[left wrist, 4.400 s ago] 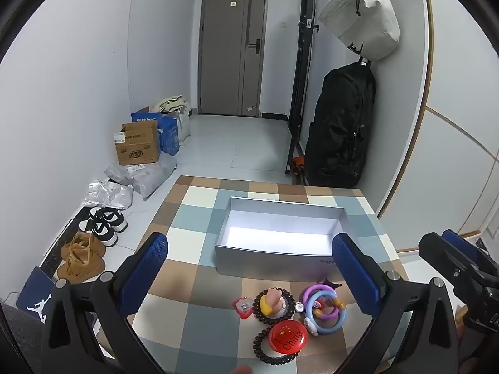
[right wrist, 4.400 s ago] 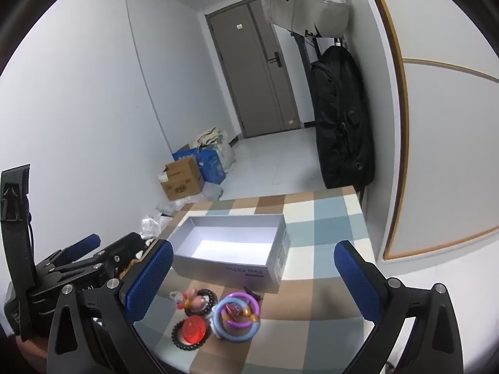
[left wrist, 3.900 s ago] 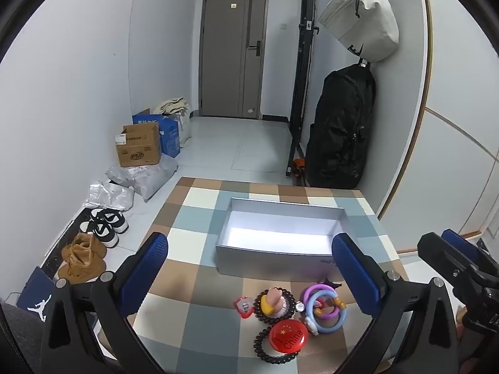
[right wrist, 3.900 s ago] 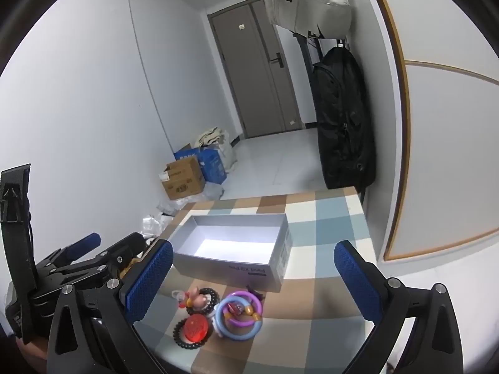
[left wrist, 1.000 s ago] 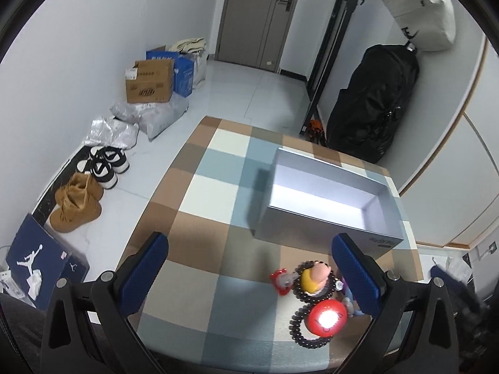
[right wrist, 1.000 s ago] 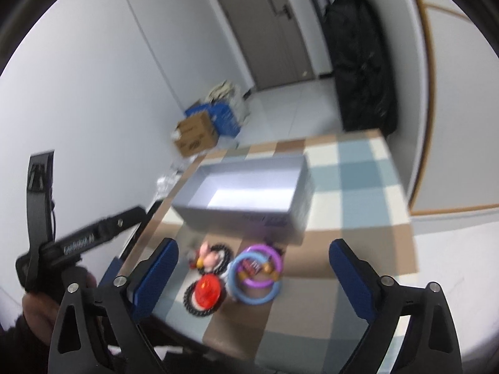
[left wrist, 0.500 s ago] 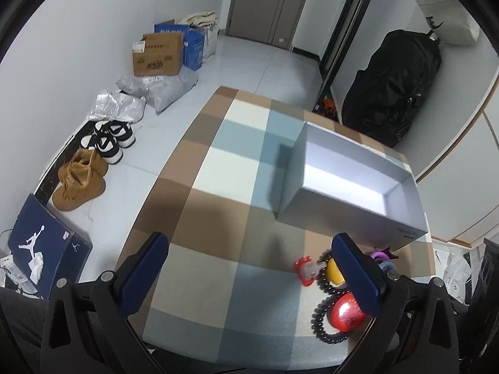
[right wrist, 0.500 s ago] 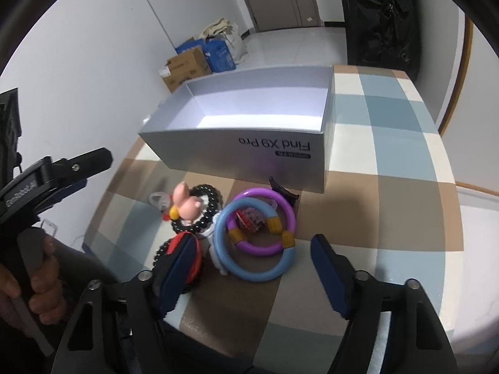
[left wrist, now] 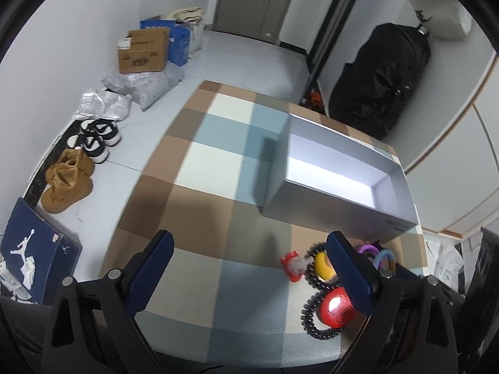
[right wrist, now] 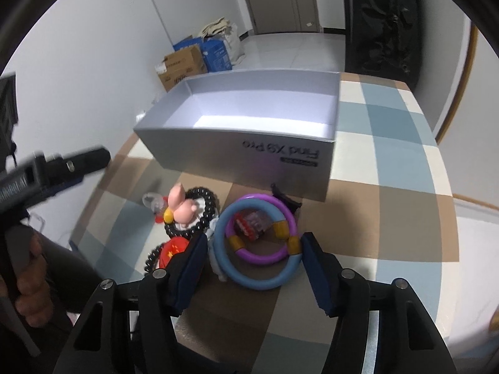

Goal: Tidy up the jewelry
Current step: 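Reach the right gripper to the light-blue ring and close on it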

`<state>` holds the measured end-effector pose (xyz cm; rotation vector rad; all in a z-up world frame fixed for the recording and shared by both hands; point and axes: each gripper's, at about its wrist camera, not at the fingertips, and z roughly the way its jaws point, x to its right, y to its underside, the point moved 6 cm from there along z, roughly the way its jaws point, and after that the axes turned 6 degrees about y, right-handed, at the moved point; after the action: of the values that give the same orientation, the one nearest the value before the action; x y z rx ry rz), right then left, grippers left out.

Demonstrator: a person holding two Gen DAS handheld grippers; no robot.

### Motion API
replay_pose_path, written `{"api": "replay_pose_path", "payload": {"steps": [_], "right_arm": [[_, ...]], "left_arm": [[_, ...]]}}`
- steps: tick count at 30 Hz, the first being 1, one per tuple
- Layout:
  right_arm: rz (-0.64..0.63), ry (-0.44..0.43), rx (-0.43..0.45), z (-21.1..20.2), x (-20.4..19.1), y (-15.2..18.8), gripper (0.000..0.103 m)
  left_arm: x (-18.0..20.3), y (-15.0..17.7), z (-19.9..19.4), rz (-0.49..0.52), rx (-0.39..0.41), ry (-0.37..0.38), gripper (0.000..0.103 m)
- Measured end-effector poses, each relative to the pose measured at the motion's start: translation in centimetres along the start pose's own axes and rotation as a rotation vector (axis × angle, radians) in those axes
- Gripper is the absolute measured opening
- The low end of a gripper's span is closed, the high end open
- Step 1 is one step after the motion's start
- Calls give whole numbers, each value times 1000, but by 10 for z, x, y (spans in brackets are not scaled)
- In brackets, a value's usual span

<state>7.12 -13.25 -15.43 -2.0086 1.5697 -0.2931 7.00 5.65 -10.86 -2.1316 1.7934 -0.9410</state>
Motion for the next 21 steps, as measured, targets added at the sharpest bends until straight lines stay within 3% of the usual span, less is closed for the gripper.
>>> {"api": "replay_pose_path", "payload": {"steps": [6,12,19,21], "right_arm": [[28,-25,48,-17,4,-7,61],[56,-32,86,-29,12,-12,61],[97,-25,130,-41,28,-20,61],[107,-30,131,-42,31,-20,61]], "left_arm": [[24,6,3,91,-17,58,95],[47,11,3,196,-10,80,86],[56,19,19,238,-80,74,65],[58,22,23,248,-99,74,53]]}}
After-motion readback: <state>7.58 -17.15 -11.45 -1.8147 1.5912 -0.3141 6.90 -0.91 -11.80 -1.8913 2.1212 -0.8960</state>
